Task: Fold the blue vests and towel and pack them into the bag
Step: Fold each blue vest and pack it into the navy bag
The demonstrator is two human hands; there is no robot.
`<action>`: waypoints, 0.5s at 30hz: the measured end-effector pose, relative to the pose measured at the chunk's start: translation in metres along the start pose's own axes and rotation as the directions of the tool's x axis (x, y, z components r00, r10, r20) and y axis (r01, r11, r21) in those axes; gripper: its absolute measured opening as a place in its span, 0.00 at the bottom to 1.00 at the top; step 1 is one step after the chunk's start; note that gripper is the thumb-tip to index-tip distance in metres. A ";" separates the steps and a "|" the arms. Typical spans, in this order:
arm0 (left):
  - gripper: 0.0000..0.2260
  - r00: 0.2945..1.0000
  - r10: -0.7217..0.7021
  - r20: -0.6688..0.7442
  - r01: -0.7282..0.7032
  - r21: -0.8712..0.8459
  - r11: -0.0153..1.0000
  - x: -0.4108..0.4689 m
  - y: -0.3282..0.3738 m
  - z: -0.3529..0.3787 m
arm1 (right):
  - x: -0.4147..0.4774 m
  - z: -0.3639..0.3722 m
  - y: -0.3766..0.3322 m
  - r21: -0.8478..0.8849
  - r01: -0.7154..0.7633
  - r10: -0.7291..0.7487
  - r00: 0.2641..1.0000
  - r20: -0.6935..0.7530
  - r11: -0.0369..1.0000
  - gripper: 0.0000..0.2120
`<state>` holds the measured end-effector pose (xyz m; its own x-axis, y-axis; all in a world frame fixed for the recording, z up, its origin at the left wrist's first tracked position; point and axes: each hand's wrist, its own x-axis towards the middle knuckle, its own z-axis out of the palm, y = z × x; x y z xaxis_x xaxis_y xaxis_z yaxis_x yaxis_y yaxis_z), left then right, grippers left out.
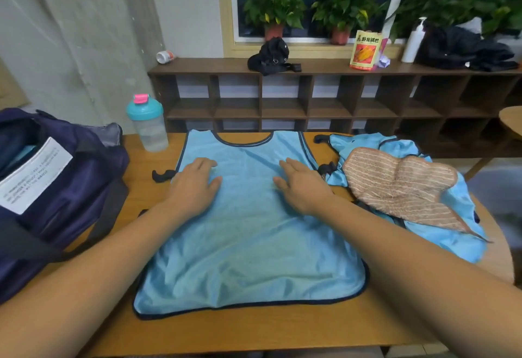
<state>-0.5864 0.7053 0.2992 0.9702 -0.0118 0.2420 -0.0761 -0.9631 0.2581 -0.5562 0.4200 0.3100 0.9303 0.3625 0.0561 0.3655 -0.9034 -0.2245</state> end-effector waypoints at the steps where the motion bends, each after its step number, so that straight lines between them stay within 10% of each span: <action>1: 0.23 0.999 -0.012 0.040 0.013 -0.006 1.000 0.007 0.001 0.006 | 0.010 0.005 -0.001 0.030 -0.004 0.004 1.000 0.017 1.000 0.32; 15: 0.34 0.977 -0.059 0.203 0.049 0.056 0.997 -0.002 -0.019 0.026 | 0.028 0.037 0.043 -0.089 -0.183 0.184 0.983 -0.003 0.979 0.41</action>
<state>-0.5810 0.7163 0.2696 0.9995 -0.0089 0.0312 -0.0154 -0.9760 0.2173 -0.5155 0.3998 0.2663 0.9818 0.1894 0.0169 0.1898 -0.9713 -0.1435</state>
